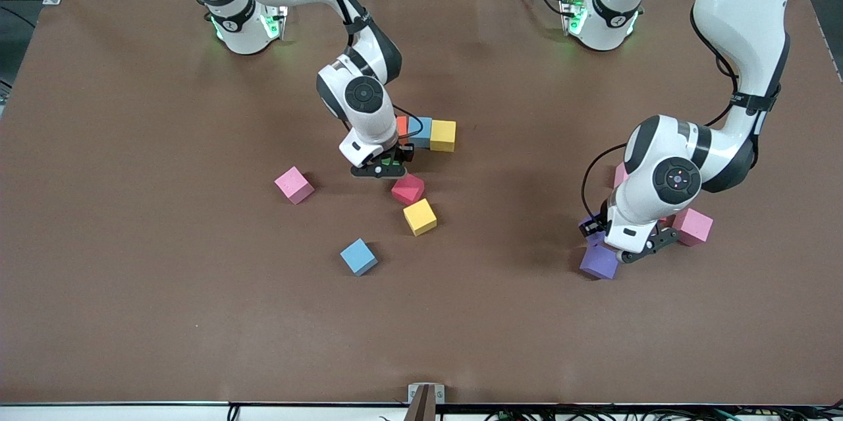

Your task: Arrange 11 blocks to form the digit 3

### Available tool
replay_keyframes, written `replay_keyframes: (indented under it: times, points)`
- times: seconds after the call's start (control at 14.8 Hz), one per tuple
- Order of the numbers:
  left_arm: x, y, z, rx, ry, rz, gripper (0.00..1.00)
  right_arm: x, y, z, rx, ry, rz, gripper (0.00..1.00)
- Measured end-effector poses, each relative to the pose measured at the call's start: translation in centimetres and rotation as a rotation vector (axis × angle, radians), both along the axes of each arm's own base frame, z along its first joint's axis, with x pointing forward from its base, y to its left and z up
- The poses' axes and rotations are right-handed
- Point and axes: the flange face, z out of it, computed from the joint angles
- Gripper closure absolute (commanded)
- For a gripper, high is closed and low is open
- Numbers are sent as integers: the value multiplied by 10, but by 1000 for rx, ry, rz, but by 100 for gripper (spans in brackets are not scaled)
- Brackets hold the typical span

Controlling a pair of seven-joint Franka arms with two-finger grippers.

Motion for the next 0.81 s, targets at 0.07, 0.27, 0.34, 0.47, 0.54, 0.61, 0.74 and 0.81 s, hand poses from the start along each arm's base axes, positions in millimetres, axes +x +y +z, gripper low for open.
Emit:
replay_keyframes:
  times: [0.07, 0.27, 0.34, 0.47, 0.54, 0.61, 0.74, 0.81]
  points:
    - [0, 0, 0, 0, 0, 0, 58, -1, 1, 0, 0, 0, -2, 100]
    - [0, 0, 0, 0, 0, 0, 58, -4, 4, 0, -1, 1, -7, 100]
    - [0, 0, 0, 0, 0, 0, 58, -5, 4, 0, -1, 1, -9, 100]
    - [0, 0, 0, 0, -1, 0, 58, -5, 5, 0, -1, 1, -10, 100]
    - [0, 0, 0, 0, -1, 0, 58, -6, 5, 0, -1, 2, -13, 100]
    - [1, 0, 0, 0, -1, 0, 58, -6, 6, 0, -1, 2, -17, 100]
    - [1, 0, 0, 0, -1, 0, 58, -9, 8, 0, -1, 2, -19, 100]
    - [1, 0, 0, -1, -1, 0, 58, -11, 10, 0, -1, 2, -18, 100]
